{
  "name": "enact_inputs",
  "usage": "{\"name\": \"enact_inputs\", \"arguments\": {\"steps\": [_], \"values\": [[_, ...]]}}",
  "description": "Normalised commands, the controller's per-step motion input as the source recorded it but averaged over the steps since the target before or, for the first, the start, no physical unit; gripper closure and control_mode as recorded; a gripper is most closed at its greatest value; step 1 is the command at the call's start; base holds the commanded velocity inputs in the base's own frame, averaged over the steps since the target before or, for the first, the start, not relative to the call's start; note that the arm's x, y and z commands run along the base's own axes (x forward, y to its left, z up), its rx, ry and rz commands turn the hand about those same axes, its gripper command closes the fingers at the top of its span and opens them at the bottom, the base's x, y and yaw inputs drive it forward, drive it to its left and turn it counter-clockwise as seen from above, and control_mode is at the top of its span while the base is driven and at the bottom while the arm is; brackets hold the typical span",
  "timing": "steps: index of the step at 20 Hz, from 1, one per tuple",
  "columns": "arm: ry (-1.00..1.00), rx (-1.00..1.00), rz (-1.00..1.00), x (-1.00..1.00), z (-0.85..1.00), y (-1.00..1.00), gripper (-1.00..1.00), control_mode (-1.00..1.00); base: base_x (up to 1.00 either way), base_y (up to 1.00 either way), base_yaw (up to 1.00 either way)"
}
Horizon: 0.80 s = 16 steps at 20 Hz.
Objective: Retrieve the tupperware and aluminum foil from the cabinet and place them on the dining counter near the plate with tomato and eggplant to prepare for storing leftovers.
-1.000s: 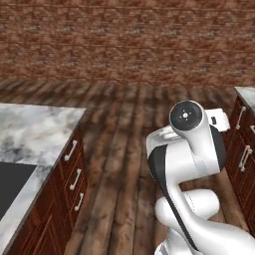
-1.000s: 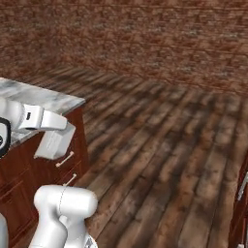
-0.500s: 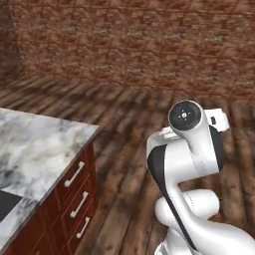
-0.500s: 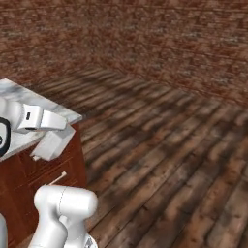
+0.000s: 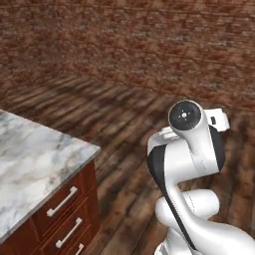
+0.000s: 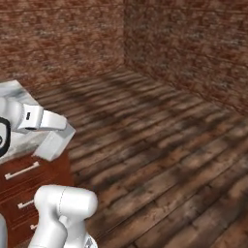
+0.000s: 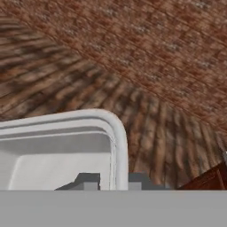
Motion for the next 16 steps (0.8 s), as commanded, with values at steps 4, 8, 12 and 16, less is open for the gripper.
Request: {"name": "enact_inputs", "arguments": {"steps": [4, 8, 12, 16], "values": [[0.0, 0.0, 0.0, 0.0, 0.0, 0.0, 1.0, 1.0, 1.0, -0.52, 0.4], [0.0, 0.0, 0.0, 0.0, 0.0, 0.0, 1.0, 1.0, 1.0, -0.47, 0.41], [0.0, 0.0, 0.0, 0.0, 0.0, 0.0, 1.0, 1.0, 1.0, -0.33, 0.5], [0.0, 0.0, 0.0, 0.0, 0.0, 0.0, 1.0, 1.0, 1.0, -0.35, 0.49]]}}
